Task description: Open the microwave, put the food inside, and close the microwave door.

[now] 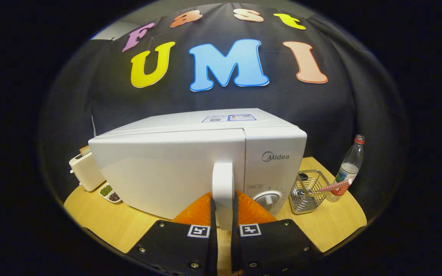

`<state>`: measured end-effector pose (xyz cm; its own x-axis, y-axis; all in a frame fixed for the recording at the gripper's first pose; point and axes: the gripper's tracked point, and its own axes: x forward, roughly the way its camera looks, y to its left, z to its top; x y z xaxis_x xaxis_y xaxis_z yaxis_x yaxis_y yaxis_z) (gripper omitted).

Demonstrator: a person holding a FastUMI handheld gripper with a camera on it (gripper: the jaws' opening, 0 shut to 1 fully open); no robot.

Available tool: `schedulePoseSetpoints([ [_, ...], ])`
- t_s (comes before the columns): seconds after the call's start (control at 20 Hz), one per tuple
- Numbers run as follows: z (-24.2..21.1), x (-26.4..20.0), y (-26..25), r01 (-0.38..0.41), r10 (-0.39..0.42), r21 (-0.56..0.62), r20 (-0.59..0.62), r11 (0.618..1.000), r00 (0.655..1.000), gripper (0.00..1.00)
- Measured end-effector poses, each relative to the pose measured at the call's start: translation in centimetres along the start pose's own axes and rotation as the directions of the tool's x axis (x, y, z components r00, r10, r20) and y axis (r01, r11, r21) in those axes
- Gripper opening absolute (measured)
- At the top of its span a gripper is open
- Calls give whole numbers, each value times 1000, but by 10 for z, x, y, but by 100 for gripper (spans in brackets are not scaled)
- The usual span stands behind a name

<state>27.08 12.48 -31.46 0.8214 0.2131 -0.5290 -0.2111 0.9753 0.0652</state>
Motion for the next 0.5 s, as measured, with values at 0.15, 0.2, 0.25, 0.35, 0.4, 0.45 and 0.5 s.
schedulePoseSetpoints([
  [0.15, -8, -17, 4, 1, -1, -12, -4, 1000, 1000, 14],
  [0.2, -9, -25, 7, -2, 2, -20, 4, 1000, 1000, 14],
  [0.25, -13, -30, 10, -3, 3, -25, -3, 1000, 1000, 14],
  [0.35, -17, -42, 14, -5, 5, -14, -16, 1000, 1000, 14],
  [0.4, -19, -47, 16, -4, 4, -1, -19, 1000, 1000, 14],
  [0.45, -22, -53, 19, -3, 4, 12, -31, 1000, 1000, 14],
  [0.5, -23, -59, 22, -1, 2, 26, -35, 1000, 999, 15],
])
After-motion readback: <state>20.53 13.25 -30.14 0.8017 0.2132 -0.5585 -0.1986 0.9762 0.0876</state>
